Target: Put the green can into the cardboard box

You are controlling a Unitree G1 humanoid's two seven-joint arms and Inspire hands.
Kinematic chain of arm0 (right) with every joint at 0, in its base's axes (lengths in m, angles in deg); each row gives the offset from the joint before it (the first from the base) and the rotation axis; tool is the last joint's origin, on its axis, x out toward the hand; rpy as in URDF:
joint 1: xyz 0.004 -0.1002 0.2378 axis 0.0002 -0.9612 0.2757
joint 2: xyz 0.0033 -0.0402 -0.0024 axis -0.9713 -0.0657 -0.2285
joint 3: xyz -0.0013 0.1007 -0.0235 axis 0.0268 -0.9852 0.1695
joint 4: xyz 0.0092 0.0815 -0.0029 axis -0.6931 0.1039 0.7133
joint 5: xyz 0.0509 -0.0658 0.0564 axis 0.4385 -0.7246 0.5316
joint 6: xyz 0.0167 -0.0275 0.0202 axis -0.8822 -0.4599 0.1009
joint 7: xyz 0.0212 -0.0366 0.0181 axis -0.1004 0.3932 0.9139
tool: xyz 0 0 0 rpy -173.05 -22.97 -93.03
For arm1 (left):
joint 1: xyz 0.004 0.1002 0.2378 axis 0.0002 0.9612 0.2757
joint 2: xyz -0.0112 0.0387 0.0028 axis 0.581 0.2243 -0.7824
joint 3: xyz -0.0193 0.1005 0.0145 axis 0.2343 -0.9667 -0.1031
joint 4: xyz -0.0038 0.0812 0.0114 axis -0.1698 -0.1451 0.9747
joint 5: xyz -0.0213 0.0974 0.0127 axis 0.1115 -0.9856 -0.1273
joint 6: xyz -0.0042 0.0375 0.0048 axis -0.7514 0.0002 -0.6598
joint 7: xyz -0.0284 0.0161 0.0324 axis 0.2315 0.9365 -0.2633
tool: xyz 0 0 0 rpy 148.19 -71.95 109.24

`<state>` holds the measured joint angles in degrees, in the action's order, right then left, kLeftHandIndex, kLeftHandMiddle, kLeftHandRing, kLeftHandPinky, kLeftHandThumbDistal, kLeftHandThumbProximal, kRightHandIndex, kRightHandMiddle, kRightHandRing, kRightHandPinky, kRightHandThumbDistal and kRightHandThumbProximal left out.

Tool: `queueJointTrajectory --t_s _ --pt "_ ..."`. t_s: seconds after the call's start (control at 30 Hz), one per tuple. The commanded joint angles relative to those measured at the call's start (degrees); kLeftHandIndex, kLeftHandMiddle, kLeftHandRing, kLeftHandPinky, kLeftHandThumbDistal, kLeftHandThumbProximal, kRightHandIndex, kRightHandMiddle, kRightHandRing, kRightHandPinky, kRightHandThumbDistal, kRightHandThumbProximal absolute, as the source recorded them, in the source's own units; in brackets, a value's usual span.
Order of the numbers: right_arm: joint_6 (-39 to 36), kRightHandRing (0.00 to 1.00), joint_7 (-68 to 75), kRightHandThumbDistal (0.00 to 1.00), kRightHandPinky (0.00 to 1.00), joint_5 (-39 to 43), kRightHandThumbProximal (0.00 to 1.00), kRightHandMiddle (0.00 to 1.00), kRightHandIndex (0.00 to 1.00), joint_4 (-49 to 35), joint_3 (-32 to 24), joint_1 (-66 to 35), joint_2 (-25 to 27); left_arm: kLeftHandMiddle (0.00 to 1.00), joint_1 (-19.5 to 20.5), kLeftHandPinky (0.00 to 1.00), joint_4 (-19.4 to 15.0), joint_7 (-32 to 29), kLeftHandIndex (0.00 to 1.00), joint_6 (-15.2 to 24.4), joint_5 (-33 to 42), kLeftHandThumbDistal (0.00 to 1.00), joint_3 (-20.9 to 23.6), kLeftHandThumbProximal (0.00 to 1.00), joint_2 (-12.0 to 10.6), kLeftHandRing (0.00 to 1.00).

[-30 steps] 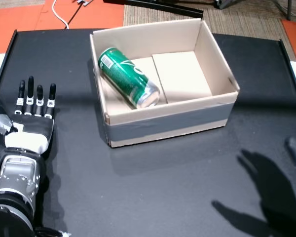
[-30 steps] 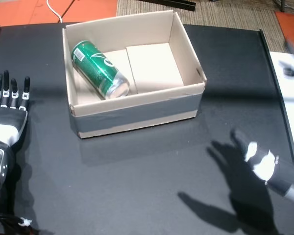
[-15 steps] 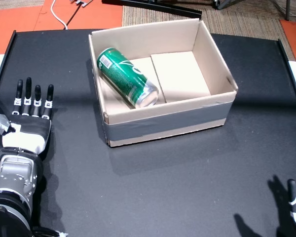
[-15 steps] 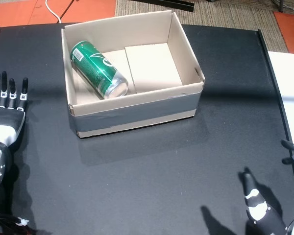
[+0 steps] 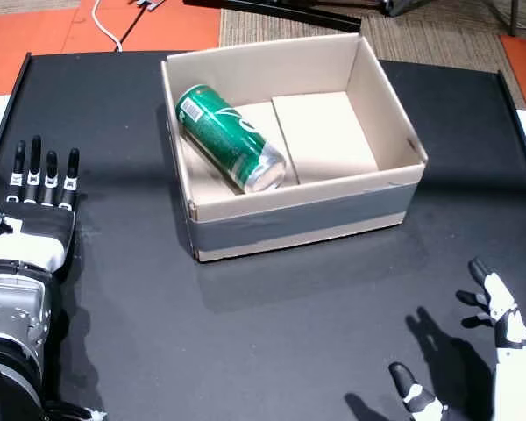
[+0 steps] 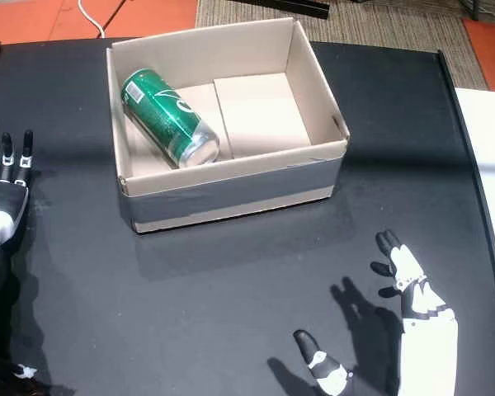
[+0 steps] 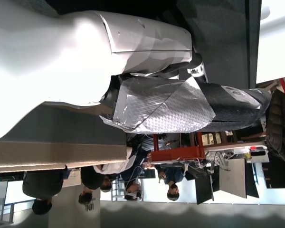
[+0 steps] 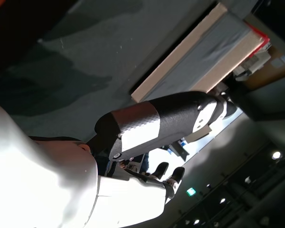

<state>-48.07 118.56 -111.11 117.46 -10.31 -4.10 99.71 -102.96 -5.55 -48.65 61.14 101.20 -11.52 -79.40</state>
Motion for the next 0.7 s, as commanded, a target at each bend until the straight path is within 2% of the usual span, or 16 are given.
queueJointTrajectory --t_s 0.0,0.13,0.2,0.27,0.5,0.6,0.67 --pt "-1.29 0.80 4.28 0.86 0.93 1.52 0.73 0.67 0.44 1.08 0.69 0.41 0.01 0.31 0.54 0.80 0.25 0.93 0.54 -0.20 -1.11 0.72 -0.49 0.99 0.45 0.46" --pt "-2.16 0.81 4.24 0.89 0.93 2.99 0.77 0.67 0.44 2.72 2.11 1.18 -0.06 0.34 0.58 0.81 0.20 0.15 0.59 -0.25 -0.96 0.69 -0.52 1.00 0.43 0.49" --pt "-2.33 0.80 4.26 0.90 0.93 3.47 0.76 0.68 0.44 3.19 2.87 1.42 -0.03 0.32 0.53 0.78 0.20 0.30 0.59 -0.28 -0.87 0.70 -0.46 1.00 0.46 0.46" --pt "-2.73 0.80 4.28 0.90 0.91 3.76 0.75 0.68 0.44 3.11 3.30 1.53 -0.03 0.33 0.51 0.79 0.22 0.17 0.58 -0.59 -0.64 0.70 -0.27 0.99 0.55 0.48" --pt "-2.48 0.80 4.28 0.90 0.90 5.11 0.75 0.68 0.44 2.69 4.68 1.48 0.14 0.30 0.66 0.78 0.25 0.16 0.58 -0.51 -0.62 0.67 -0.11 0.93 0.65 0.44" --pt "-2.43 0.80 4.28 0.91 0.90 5.23 0.74 0.68 0.44 2.64 5.16 1.45 0.27 0.28 0.66 0.77 0.24 0.34 0.58 -0.29 -0.88 0.66 -0.31 0.95 0.60 0.44" --pt "-2.77 0.80 4.16 0.89 0.90 5.56 0.73 0.68 0.45 2.80 5.24 1.36 0.23 0.32 0.66 0.79 0.21 0.24 0.59 -0.16 -0.97 0.65 -0.42 0.97 0.53 0.46"
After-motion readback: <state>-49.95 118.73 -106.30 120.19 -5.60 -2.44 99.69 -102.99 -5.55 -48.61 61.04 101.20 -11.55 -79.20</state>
